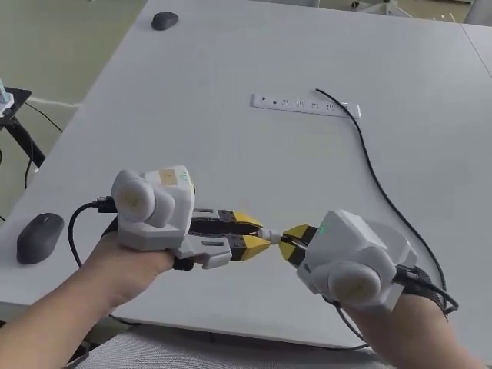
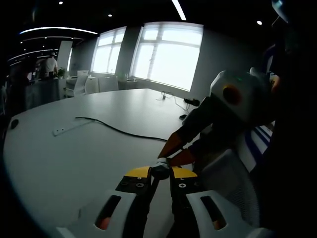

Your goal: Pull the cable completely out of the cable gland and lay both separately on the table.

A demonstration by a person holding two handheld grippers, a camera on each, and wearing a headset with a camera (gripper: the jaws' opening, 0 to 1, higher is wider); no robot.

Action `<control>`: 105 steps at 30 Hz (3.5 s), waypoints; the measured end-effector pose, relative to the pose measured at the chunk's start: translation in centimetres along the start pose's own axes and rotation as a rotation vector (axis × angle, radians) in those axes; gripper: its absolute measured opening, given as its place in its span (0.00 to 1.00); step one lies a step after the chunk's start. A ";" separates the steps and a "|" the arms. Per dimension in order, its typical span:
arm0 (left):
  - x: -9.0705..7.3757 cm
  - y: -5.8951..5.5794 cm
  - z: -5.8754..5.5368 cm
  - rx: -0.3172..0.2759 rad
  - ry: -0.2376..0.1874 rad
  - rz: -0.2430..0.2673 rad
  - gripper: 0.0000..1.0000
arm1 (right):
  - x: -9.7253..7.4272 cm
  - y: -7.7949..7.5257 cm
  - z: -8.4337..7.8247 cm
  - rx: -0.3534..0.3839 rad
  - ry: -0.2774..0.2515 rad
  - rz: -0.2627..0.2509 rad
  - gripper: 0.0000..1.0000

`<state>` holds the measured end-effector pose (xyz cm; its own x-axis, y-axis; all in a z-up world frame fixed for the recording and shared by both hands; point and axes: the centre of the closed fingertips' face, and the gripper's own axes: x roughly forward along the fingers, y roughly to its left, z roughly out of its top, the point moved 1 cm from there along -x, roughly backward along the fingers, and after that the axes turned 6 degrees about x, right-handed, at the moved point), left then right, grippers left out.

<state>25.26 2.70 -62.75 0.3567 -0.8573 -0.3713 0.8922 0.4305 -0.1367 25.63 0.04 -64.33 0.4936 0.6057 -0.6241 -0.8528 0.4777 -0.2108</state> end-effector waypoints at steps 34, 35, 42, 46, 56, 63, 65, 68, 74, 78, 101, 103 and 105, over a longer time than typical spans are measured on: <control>0.2 0.9 0.2 0.006 0.003 0.016 0.15 | 0.7 -4.3 -8.6 0.793 0.058 -0.065 0.01; 0.2 0.9 0.2 0.006 0.003 0.016 0.15 | 0.7 -4.3 -8.9 0.823 0.060 -0.065 0.01; 0.3 0.8 0.2 0.002 0.002 0.018 0.15 | 0.8 -4.8 -10.7 0.990 0.062 -0.082 0.01; 0.4 0.8 0.2 0.003 0.001 0.020 0.15 | 0.9 -4.7 -11.1 1.044 0.058 -0.086 0.01; 0.3 0.9 0.4 0.005 -0.003 0.027 0.15 | 0.8 -4.1 -10.7 1.054 0.035 -0.070 0.01; -0.1 1.1 0.3 0.000 -0.005 0.036 0.15 | 0.3 -4.3 -10.2 0.896 0.029 -0.078 0.02; -0.1 1.1 0.4 -0.002 -0.006 0.037 0.15 | 0.3 -4.1 -10.1 0.876 0.029 -0.067 0.02; -0.1 1.1 0.4 0.000 -0.004 0.034 0.15 | 0.3 -3.7 -9.7 0.822 0.022 -0.047 0.02; 0.0 1.0 0.3 -0.002 0.000 0.033 0.15 | -0.2 -3.6 -7.9 0.625 -0.002 -0.050 0.14; -0.2 1.1 0.1 -0.004 0.003 0.034 0.15 | -0.6 -3.3 -5.3 0.461 -0.034 -0.027 0.21; -0.3 1.0 -0.1 -0.005 0.009 0.031 0.15 | 0.7 -0.3 0.7 -0.126 -0.020 0.002 0.09; -0.3 1.0 -0.2 -0.004 0.012 0.029 0.15 | 0.8 -0.2 0.5 -0.149 -0.012 0.005 0.05; -0.3 1.0 -0.2 -0.004 0.012 0.027 0.15 | 0.9 -0.1 0.4 -0.158 -0.008 0.010 0.02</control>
<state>25.97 3.41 -62.93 0.3772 -0.8418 -0.3862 0.8812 0.4545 -0.1302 26.21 0.77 -64.60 0.4856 0.6155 -0.6207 -0.8737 0.3656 -0.3209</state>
